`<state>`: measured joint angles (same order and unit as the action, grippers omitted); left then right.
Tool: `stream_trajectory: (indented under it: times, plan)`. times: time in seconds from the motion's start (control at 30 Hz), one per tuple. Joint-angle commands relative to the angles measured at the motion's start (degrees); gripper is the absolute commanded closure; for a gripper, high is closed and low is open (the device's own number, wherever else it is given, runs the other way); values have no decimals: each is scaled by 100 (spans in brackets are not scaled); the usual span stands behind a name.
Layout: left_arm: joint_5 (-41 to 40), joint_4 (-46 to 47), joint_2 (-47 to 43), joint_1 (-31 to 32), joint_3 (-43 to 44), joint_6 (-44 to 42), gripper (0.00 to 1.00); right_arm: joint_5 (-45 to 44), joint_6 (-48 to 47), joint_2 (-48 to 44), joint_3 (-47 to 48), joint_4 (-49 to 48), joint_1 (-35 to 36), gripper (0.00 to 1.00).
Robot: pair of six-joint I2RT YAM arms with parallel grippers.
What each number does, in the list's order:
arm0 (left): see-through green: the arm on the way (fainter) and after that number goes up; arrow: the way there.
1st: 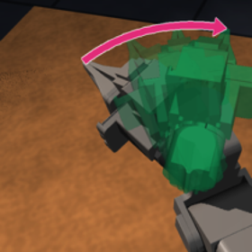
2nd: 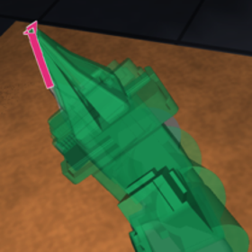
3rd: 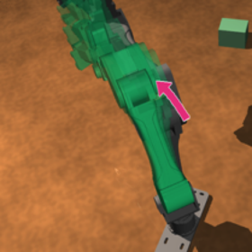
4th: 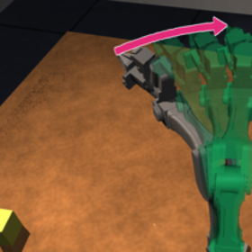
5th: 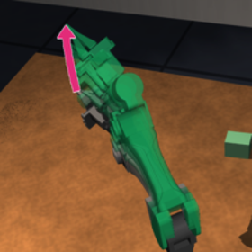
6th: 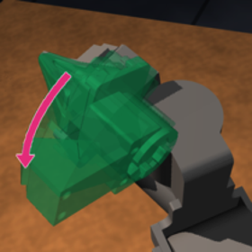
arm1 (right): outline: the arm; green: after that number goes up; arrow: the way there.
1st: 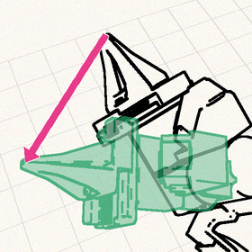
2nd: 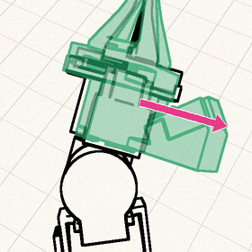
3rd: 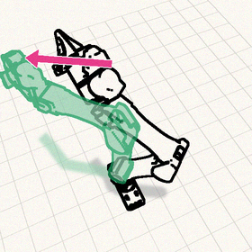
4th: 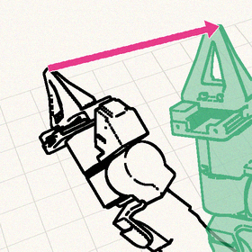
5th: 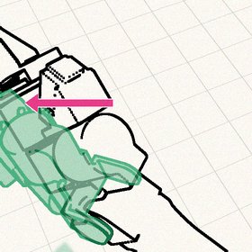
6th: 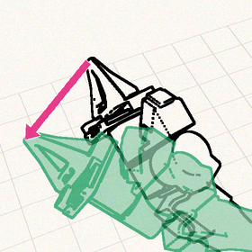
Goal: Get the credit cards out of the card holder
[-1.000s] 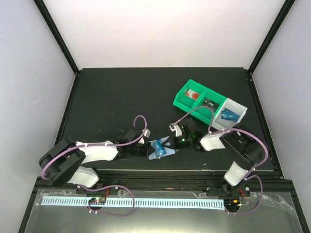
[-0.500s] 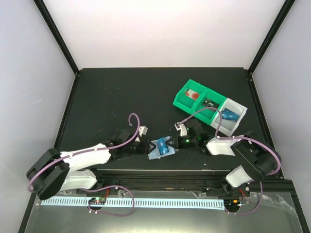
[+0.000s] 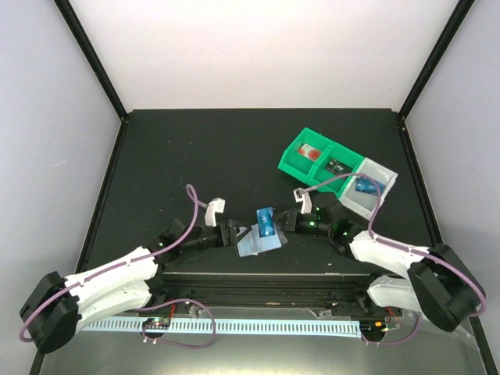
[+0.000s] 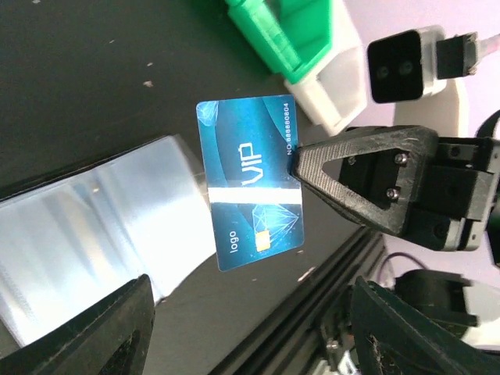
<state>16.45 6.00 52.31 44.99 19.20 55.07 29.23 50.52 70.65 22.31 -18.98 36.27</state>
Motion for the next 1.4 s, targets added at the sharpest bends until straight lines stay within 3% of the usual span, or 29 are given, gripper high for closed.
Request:
stream_trajectory:
  times: [0.0, 0.37, 0.77, 0.97, 1.17, 1.27, 1.37]
  plan:
    - [137, 828, -446, -26, -191, 443, 29, 4, 590, -462, -90, -222, -18, 99]
    - [312, 1704, -547, -8, -425, 681, 41, 250, 1996, -1538, -495, -1522, 27, 99]
    - [871, 2439, 199, 126, -13, 686, 48, 241, 2272, -1589, -404, -1660, 184, 99]
    - [930, 2437, 383, 172, 79, 693, 62, 206, 2315, -1554, -411, -1711, 245, 99]
    - [950, 2600, 280, 169, -10, 683, 96, 269, 2261, -1544, -441, -1687, 257, 99]
    - [979, 2470, 125, 172, -30, 531, 98, 420, 2001, -1547, -397, -1540, 251, 99]
    - [1041, 2198, -151, 168, -39, 319, 98, 776, 1341, -1585, -188, -1100, 249, 91]
